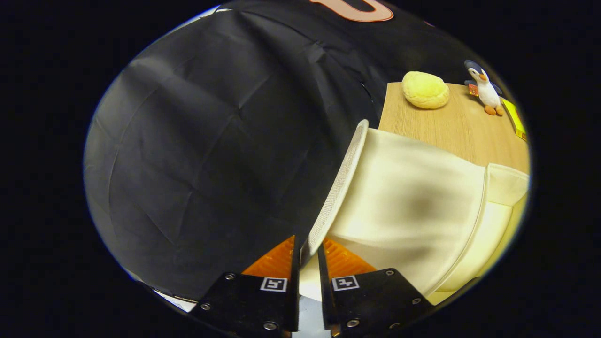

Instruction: Open the storage box then place both shoes into the box .Put the left shoe in first, then the right shoe, with the right side of both shoes facing outward in a uniform manner.

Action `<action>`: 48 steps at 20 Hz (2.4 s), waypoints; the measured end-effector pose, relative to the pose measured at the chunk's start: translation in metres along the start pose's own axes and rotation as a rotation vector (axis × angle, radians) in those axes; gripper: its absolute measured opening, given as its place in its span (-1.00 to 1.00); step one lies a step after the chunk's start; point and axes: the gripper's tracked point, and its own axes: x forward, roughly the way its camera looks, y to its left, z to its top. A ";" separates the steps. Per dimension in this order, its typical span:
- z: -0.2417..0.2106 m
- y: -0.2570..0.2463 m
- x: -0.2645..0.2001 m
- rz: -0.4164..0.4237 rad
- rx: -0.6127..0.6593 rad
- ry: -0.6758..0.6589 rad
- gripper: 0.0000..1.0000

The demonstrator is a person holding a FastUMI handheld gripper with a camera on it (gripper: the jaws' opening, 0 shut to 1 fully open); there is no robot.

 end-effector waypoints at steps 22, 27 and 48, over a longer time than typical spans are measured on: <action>-0.020 -0.318 -0.251 -0.450 -0.210 -0.352 0.72; -0.090 -0.428 -0.265 -0.622 -0.138 -0.252 0.65; -0.122 -0.567 -0.223 -0.804 0.054 -0.309 -0.72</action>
